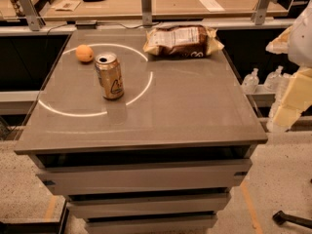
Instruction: Knock orange can over
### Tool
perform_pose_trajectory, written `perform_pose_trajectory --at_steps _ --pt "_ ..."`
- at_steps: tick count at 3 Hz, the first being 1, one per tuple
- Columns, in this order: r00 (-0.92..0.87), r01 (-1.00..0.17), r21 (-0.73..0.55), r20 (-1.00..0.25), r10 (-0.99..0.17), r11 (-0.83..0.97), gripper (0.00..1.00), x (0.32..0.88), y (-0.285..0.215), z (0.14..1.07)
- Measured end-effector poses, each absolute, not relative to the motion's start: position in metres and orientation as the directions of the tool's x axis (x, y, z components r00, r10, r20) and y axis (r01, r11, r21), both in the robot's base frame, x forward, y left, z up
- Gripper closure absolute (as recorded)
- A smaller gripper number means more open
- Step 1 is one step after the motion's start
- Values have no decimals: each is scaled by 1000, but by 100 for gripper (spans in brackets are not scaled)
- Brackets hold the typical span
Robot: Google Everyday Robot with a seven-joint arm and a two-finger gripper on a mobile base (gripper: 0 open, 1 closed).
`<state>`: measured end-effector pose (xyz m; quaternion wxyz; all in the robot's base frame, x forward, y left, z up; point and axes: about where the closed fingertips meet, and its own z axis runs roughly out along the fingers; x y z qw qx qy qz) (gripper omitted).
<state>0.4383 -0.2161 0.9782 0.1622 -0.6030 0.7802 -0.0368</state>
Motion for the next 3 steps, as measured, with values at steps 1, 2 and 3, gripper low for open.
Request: perform_pose_trajectory --at_steps 1,2,3 --pt "-220 -929 -253 -209 -953 270 0 438 -216 978" --pt "-214 -931 -238 -263 -941 278 0 439 -216 980" --pt "-231 -930 -180 -396 -889 321 0 446 -229 972"
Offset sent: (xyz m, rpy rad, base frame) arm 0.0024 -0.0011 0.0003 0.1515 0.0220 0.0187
